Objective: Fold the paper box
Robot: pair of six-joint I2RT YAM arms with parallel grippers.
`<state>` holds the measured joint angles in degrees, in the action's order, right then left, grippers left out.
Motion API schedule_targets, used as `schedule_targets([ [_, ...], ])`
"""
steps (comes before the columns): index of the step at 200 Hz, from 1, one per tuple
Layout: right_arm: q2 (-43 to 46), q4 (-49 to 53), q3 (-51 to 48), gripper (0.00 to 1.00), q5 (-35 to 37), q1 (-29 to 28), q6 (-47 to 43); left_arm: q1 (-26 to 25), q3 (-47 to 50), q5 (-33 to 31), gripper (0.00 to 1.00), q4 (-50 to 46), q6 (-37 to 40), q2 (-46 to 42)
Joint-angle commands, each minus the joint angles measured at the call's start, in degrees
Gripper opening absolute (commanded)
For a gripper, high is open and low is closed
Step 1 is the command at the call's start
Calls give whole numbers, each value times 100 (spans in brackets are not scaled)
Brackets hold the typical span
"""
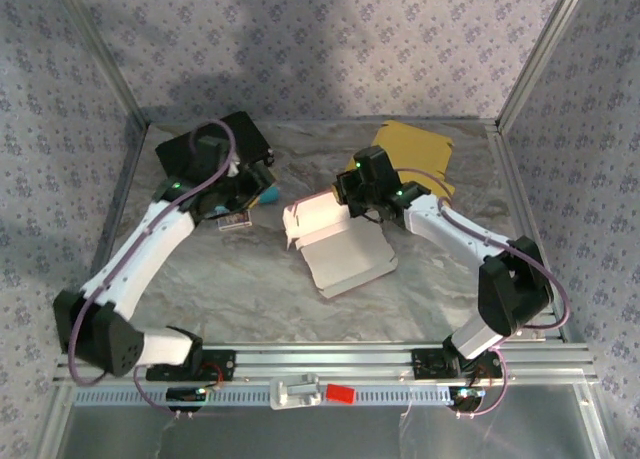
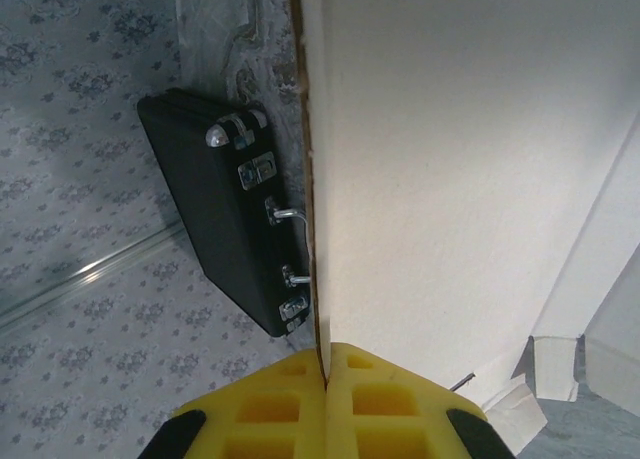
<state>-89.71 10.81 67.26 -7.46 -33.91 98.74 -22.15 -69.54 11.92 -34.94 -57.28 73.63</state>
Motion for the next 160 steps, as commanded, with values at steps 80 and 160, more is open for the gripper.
schedule_targets([
  [80,-549,-1982,-473,0,-553,-559,-833,814,2547,-310,38,974,1845,-1366],
  [160,-640,-3752,-1634,0,-991,-505,-1410,819,3794,4,33,2327,2259,-1738],
])
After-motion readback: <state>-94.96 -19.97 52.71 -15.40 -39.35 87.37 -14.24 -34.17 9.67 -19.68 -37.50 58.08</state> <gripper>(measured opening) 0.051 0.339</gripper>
